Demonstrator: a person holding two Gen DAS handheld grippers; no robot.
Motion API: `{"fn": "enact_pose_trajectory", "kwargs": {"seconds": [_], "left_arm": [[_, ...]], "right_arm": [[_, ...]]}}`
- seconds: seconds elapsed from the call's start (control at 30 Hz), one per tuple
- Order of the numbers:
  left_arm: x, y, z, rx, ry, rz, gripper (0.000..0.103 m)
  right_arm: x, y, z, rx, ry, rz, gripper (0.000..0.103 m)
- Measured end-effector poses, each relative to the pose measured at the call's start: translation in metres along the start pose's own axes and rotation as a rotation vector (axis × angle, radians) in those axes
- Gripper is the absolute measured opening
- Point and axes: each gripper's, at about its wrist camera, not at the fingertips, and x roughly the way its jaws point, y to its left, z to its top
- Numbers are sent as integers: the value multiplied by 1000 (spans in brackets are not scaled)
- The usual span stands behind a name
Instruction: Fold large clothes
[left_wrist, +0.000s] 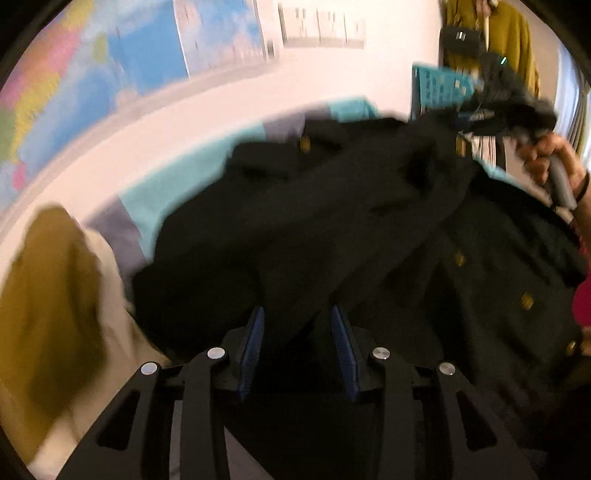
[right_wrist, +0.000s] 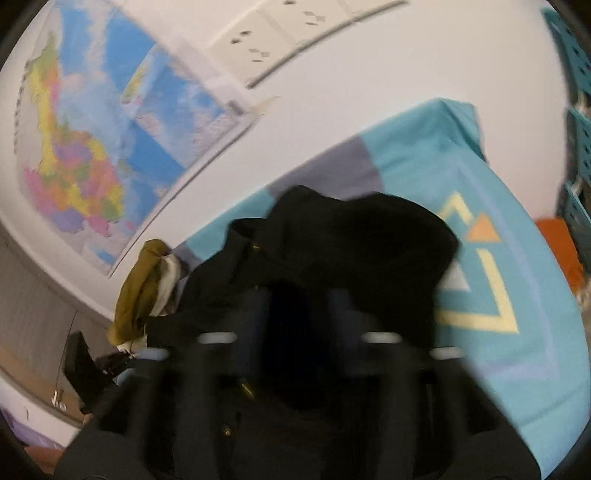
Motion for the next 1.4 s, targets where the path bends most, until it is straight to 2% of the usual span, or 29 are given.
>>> {"fn": "enact_pose_trajectory", "kwargs": {"seconds": [0.07, 0.1, 0.13, 0.17, 0.2, 0.23, 0.3, 0.37, 0.43, 0.47, 0.53, 0.63, 0.7, 0.8, 0.83, 0.87, 0.9, 0.93, 1.0, 1.07, 1.13, 1.2, 1.27, 1.4], "left_arm": [[3, -1, -7, 2, 9, 7, 36], [-1, -1, -9, -2, -4, 0, 36], [-9, 0, -8, -9, -32, -20, 38], [-16, 1, -6, -14, -60, -35, 43], [-24, 2, -5, -16, -89, -44, 47], [-32, 4, 0, -15, -128, -53, 54], [-33, 8, 7, -26, -148, -59, 56], [-25, 11, 14, -57, -130, -64, 56], [-9, 24, 22, -131, -96, -84, 55], [-3, 29, 24, -164, -85, -100, 52], [6, 38, 28, -222, -78, -124, 51], [12, 38, 30, -243, -57, -137, 41], [17, 34, 31, -226, -41, -135, 41], [30, 32, 37, -218, 4, -93, 42], [27, 31, 37, -217, -6, -91, 43], [24, 32, 37, -214, -19, -89, 43], [19, 32, 37, -216, -31, -86, 43], [12, 34, 37, -218, -55, -88, 46], [-5, 34, 34, -212, -104, -86, 51], [-13, 34, 32, -207, -121, -78, 52], [-11, 34, 32, -215, -116, -85, 52], [0, 34, 32, -221, -94, -75, 52], [17, 36, 31, -247, -52, -71, 51], [27, 39, 27, -261, -48, -75, 51]], "right_arm": [[-12, -4, -6, -7, -23, 31, 61], [-19, -1, -10, -31, -30, 42, 65], [-25, 4, -16, -73, -36, 55, 73], [-27, 10, -20, -112, -35, 65, 78], [-27, 17, -27, -165, -26, 64, 84], [-25, 24, -31, -204, -14, 56, 86], [-12, 41, -44, -318, 17, 6, 86], [4, 47, -49, -362, 54, -26, 72], [18, 46, -48, -343, 98, -4, 11], [21, 44, -45, -320, 106, -3, 11], [12, 42, -40, -305, 58, -7, 11], [-10, 33, -30, -238, -16, 16, 11], [-1, 29, -31, -235, 17, -47, 13], [25, 15, -38, -198, 111, -127, 24], [24, 13, -39, -188, 100, -133, 26], [19, 12, -38, -183, 82, -125, 29], [11, 14, -38, -184, 49, -122, 40], [3, 19, -38, -193, 10, -127, 46], [-17, 33, -37, -234, -73, -142, 46], [-30, 52, -37, -300, -109, -111, 46], [-27, 67, -37, -361, -95, -96, 46], [-5, 78, -38, -420, -44, -109, 46], [21, 75, -37, -415, 19, -118, 44], [64, 40, -37, -346, 127, -224, 38]]}}
